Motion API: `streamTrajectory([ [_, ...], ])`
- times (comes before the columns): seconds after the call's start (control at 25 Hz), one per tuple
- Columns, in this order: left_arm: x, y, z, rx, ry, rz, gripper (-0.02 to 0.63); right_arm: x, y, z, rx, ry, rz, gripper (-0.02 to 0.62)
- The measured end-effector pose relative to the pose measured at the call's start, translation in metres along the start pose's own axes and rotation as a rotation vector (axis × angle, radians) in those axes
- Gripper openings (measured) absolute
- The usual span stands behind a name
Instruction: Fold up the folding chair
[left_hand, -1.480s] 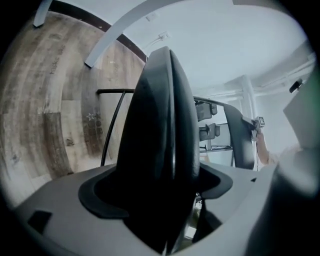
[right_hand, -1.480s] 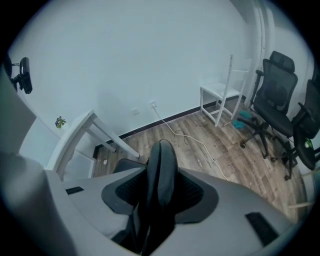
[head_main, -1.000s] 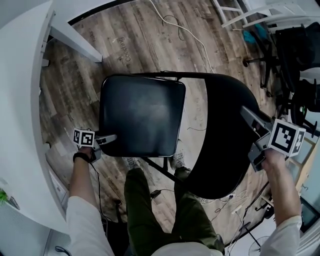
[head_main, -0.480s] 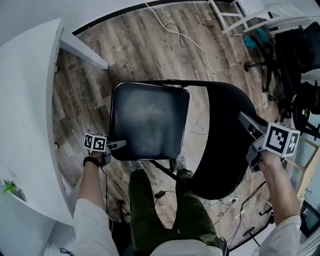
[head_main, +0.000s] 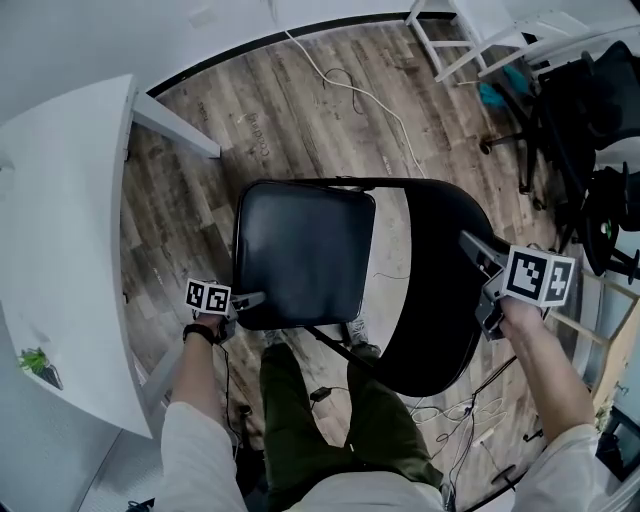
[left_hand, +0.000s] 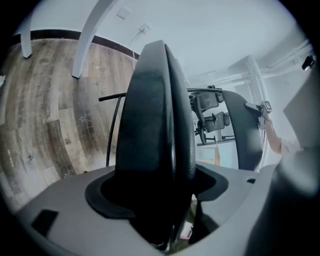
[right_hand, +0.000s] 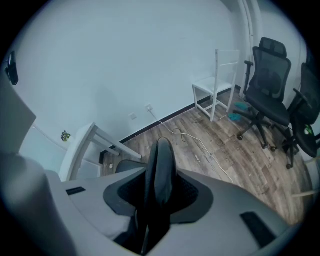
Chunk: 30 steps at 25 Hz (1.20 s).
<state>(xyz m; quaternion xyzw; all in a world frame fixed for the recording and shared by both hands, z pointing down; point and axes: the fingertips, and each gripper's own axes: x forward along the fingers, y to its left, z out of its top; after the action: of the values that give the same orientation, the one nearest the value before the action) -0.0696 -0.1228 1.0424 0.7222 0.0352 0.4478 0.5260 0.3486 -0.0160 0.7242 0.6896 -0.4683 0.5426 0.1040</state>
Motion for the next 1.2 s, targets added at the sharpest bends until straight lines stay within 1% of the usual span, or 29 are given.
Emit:
streamTrajectory([
  [0.4, 0.006, -0.054, 0.001, 0.035, -0.004, 0.082, 0.336, -0.025, -0.019, 0.006, -0.002, 0.011, -0.017, 0.144],
  [0.68, 0.01, -0.087, -0.001, 0.046, -0.011, 0.126, 0.321, -0.04, -0.022, 0.009, -0.005, 0.021, -0.027, 0.141],
  [0.96, 0.016, -0.113, -0.002, 0.053, -0.021, 0.207, 0.318, -0.053, -0.028, 0.011, -0.012, 0.03, -0.046, 0.141],
  [1.2, 0.02, -0.131, -0.002, 0.066, -0.032, 0.269, 0.319, -0.061, -0.025, 0.013, -0.019, 0.033, -0.063, 0.141],
])
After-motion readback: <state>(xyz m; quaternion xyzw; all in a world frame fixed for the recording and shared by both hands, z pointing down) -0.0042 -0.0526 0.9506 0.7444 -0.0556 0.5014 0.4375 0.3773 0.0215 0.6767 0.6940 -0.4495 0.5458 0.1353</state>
